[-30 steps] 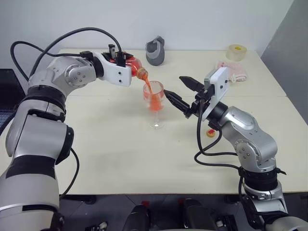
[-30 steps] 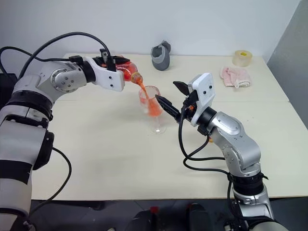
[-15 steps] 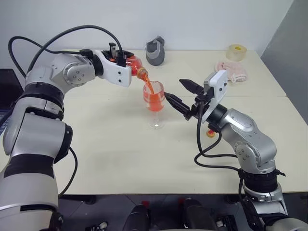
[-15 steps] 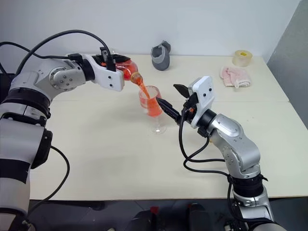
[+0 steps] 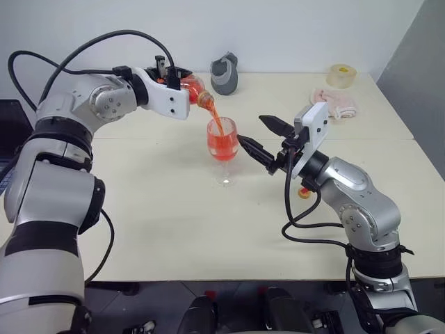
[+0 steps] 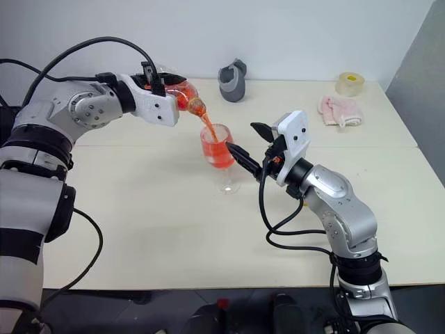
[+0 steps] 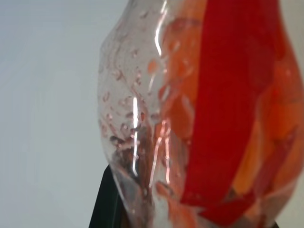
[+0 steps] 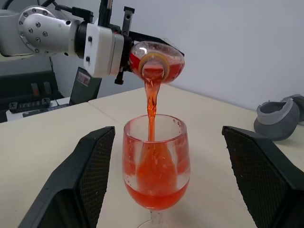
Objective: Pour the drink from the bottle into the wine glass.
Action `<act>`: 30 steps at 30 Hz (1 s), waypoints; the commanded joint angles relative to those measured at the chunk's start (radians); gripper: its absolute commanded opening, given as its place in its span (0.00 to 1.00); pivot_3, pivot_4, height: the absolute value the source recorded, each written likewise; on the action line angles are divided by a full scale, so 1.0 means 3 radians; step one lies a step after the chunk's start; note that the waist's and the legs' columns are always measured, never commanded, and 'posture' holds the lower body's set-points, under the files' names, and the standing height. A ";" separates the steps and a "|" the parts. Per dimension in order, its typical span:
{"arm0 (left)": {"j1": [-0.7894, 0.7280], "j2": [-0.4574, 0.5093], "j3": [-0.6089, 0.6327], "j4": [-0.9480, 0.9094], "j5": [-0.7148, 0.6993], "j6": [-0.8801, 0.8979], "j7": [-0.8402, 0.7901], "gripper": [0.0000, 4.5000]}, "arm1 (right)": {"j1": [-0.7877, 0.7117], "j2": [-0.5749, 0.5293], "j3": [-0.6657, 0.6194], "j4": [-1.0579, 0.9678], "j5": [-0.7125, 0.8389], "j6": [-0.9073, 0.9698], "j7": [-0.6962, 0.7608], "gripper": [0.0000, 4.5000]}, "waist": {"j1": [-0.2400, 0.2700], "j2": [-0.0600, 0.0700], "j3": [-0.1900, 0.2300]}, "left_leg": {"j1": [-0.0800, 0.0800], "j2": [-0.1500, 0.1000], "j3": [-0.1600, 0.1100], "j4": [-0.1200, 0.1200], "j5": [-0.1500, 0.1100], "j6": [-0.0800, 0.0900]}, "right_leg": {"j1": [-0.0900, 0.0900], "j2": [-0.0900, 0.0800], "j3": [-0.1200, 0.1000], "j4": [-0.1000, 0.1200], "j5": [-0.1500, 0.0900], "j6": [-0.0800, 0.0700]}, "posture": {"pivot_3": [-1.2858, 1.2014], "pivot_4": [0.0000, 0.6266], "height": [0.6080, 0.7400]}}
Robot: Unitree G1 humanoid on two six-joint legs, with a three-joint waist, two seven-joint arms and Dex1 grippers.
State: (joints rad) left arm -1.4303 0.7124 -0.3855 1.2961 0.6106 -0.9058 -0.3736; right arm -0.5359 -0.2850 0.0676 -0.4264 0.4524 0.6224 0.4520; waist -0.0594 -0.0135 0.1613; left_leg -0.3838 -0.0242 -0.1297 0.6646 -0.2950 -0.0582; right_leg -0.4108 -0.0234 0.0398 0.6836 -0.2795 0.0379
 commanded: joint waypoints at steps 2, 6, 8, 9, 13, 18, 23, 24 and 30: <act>0.0049 -0.0098 0.0455 -0.0076 -0.0675 0.0152 -0.0614 0.20 | 0.0007 -0.0026 -0.0035 -0.0131 0.0021 -0.0036 0.0005 0.86 | -0.0002 0.0000 0.0000 | 0.0000 0.0000 0.0000 0.0000 0.0001 -0.0001 | 0.0000 0.0000 0.0000 0.0000 0.0000 0.0000 | 0.52 0.24 1.00; 0.0119 -0.0132 0.0596 -0.0168 -0.0900 0.0192 -0.0866 0.20 | 0.0017 -0.0040 -0.0027 -0.0104 0.0008 -0.0054 0.0019 0.86 | -0.0034 0.0000 0.0000 | 0.0001 0.0001 0.0000 0.0000 0.0001 -0.0002 | 0.0000 0.0000 0.0001 0.0002 0.0000 0.0000 | 0.52 0.24 1.00; 0.0151 -0.0159 0.0685 -0.0201 -0.1035 0.0250 -0.0969 0.20 | 0.0015 -0.0042 -0.0030 -0.0090 0.0011 -0.0057 0.0018 0.86 | -0.0042 0.0000 0.0000 | 0.0000 0.0001 -0.0002 0.0000 0.0001 -0.0001 | -0.0001 0.0001 0.0000 0.0004 0.0000 0.0000 | 0.52 0.24 1.00; 0.0167 -0.0171 0.0728 -0.0218 -0.1092 0.0291 -0.1008 0.20 | 0.0012 -0.0043 -0.0031 -0.0085 0.0012 -0.0057 0.0018 0.86 | -0.0046 0.0000 0.0000 | 0.0000 0.0001 -0.0002 0.0000 0.0001 -0.0002 | -0.0001 0.0000 0.0000 0.0004 0.0000 0.0000 | 0.52 0.24 1.00; 0.0246 -0.0231 0.0933 -0.0304 -0.1362 0.0586 -0.1144 0.20 | 0.0005 -0.0044 -0.0036 -0.0081 0.0018 -0.0052 0.0019 0.86 | -0.0059 0.0000 0.0000 | 0.0001 0.0001 -0.0002 0.0000 0.0001 -0.0002 | -0.0001 0.0000 0.0000 0.0005 0.0000 0.0000 | 0.52 0.24 1.00; 0.0475 -0.0311 0.1245 -0.0571 -0.1741 0.1167 -0.1204 0.20 | 0.0060 -0.0151 -0.0020 -0.0164 0.0009 -0.0051 0.0102 0.86 | -0.0082 0.0000 0.0000 | 0.0002 0.0001 -0.0005 0.0002 0.0001 -0.0002 | -0.0002 0.0000 0.0001 0.0011 0.0000 0.0000 | 0.52 0.24 1.00; 0.1054 -0.0314 0.1587 -0.1152 -0.2084 0.1920 -0.0947 0.20 | 0.0328 -0.0434 0.0000 -0.0398 0.0072 -0.0117 0.0396 0.86 | -0.0093 0.0001 -0.0001 | 0.0005 0.0003 -0.0011 0.0000 0.0001 -0.0002 | -0.0006 0.0000 0.0005 0.0018 -0.0001 0.0001 | 0.52 0.24 1.00; 0.1231 -0.0330 0.1686 -0.1327 -0.2150 0.2143 -0.0803 0.20 | 0.0400 -0.0495 -0.0008 -0.0464 0.0103 -0.0136 0.0474 0.86 | -0.0093 0.0001 -0.0001 | 0.0005 0.0004 -0.0012 0.0001 0.0001 -0.0002 | -0.0006 0.0000 0.0006 0.0019 -0.0001 0.0001 | 0.52 0.24 1.00; 0.2239 -0.0579 0.2128 -0.2533 -0.2502 0.3096 -0.0111 0.20 | 0.0777 -0.0770 0.0075 -0.0615 0.0045 -0.0432 0.0876 0.86 | -0.0081 -0.0003 -0.0003 | 0.0003 0.0006 -0.0015 0.0002 0.0001 -0.0002 | -0.0010 -0.0001 0.0008 0.0022 -0.0001 0.0001 | 0.52 0.24 1.00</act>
State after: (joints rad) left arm -0.7566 0.5410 0.2123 0.6540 -0.0977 -0.0242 -0.4561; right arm -0.3030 -0.5102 0.0844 -0.5719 0.4621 0.5341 0.6898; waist -0.0838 -0.0145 0.1604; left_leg -0.3831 -0.0223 -0.1341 0.6655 -0.2947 -0.0587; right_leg -0.4136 -0.0240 0.0421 0.6901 -0.2798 0.0383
